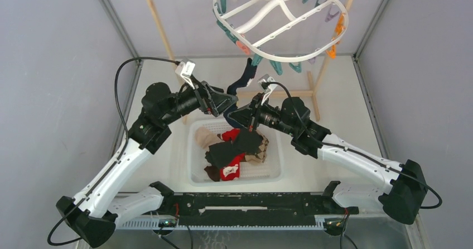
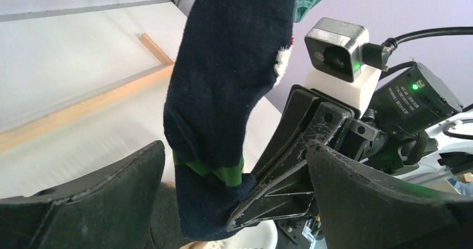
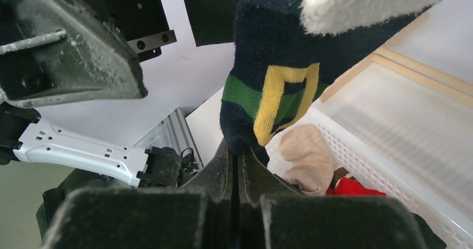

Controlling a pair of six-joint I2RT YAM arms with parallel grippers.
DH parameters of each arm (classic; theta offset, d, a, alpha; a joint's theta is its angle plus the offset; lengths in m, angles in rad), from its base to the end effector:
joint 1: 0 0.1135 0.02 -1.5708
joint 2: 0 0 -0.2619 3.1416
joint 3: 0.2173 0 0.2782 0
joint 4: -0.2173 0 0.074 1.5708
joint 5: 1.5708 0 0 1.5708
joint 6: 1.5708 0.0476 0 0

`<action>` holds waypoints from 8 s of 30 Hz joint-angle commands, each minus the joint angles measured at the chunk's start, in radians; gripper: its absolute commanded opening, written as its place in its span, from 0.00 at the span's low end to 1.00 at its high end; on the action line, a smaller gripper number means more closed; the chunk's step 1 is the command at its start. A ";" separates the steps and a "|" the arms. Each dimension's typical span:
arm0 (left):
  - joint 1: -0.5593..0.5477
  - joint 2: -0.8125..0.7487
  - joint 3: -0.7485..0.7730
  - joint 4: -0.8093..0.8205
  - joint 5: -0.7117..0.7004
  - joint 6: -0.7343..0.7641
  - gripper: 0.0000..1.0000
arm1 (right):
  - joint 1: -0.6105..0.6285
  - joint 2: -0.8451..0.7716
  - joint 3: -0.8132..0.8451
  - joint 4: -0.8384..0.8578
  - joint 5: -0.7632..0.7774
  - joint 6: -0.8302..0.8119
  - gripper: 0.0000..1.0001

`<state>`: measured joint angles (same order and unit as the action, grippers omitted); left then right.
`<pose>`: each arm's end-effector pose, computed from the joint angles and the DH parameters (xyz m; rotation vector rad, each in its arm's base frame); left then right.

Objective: Remove the socks clipped to the hanger
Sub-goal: Remove the sock from the hanger.

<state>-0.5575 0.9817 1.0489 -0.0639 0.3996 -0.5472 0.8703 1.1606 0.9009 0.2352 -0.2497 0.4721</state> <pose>0.2103 -0.1529 0.4097 0.3460 1.6589 -1.1605 0.1932 0.2473 0.3389 -0.5489 1.6511 1.2178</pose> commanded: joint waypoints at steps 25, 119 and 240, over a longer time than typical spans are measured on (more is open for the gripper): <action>-0.019 0.112 0.087 -0.091 0.003 0.130 0.28 | 0.032 -0.047 0.042 0.039 -0.025 -0.033 0.00; -0.035 0.132 0.256 -0.247 0.074 0.170 0.21 | -0.611 -0.004 0.493 -0.362 0.093 0.055 0.47; -0.154 0.256 0.306 -0.223 0.120 0.177 0.18 | -0.347 -0.129 0.157 0.017 0.141 -0.084 0.60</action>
<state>-0.7174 1.2675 1.3540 -0.3374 0.4858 -0.3637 0.5159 1.0328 1.0592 0.1341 -0.1024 0.3721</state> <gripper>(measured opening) 0.187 0.600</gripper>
